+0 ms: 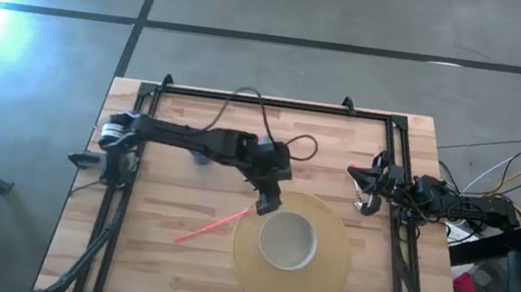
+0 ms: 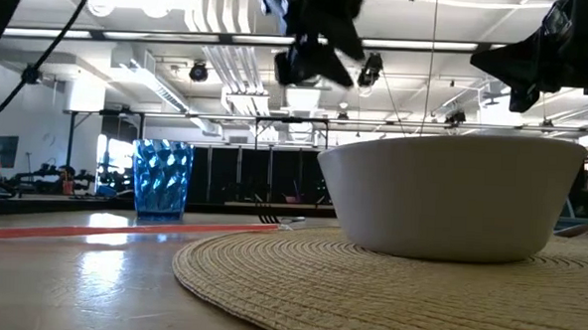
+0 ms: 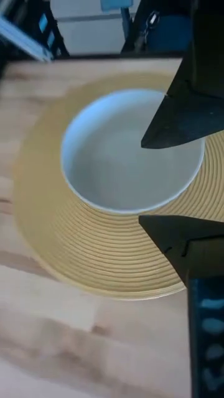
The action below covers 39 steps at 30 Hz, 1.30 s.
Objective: Pick & Place Utensil
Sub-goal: Put the orange spoon into the gray bowl
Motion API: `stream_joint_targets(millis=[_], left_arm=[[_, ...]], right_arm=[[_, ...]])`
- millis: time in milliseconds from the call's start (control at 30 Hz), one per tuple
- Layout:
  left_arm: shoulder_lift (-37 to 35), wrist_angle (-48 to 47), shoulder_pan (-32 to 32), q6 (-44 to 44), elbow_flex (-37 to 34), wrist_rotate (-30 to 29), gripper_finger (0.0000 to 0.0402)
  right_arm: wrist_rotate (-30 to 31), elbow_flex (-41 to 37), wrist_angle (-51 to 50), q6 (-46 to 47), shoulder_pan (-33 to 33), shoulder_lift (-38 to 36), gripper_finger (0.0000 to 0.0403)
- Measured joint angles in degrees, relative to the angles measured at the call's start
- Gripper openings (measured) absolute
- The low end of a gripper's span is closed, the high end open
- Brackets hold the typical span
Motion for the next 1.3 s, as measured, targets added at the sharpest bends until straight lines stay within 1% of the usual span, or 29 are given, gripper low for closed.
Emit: stream_joint_targets(millis=[100,267,333,467,567,733,900,1100,1200,1300], left_arm=[[-3.36,-0.93,-0.17,1.83,-0.02,-2.06,0.0174],[-9.13,-2.30,-1.53,3.78,-1.56,-9.44,0.0174],[-11.57,-2.24,-2.20,4.01,-3.04,-12.14,0.0174],[-16.58,-2.21,-3.33,3.18,-7.53,-15.40,0.0174],[-20.56,-0.33,-4.00,1.34,-12.74,-16.59,0.0174],[-27.43,7.22,-4.93,-0.82,-24.03,-16.76,0.0174],[-34.05,14.73,-5.87,-0.85,-34.68,-16.77,0.0174],[-40.78,26.38,-7.23,1.45,-45.73,-16.84,0.0174],[-43.47,30.55,-7.59,2.62,-50.11,-16.82,0.0174],[-45.32,34.39,-7.58,3.53,-53.75,-16.85,0.0174]], right_arm=[[-0.02,0.00,0.22,0.71,0.00,0.00,0.0009],[-0.05,0.00,1.31,1.56,0.00,0.02,0.0009],[-0.07,0.00,1.45,1.56,0.00,-0.02,0.0009],[-0.12,0.03,1.48,2.43,0.00,-0.02,0.0009],[-0.66,1.06,1.45,5.29,0.00,0.06,0.0009],[-5.39,3.30,1.64,8.84,0.03,0.11,0.0009],[-5.61,3.93,2.00,11.33,0.02,1.42,0.0009],[-5.60,4.03,7.36,11.83,0.02,5.10,0.0009],[-5.54,6.36,6.41,11.82,0.02,7.58,0.0009],[-4.77,10.86,0.90,11.75,0.02,10.83,0.0009]])
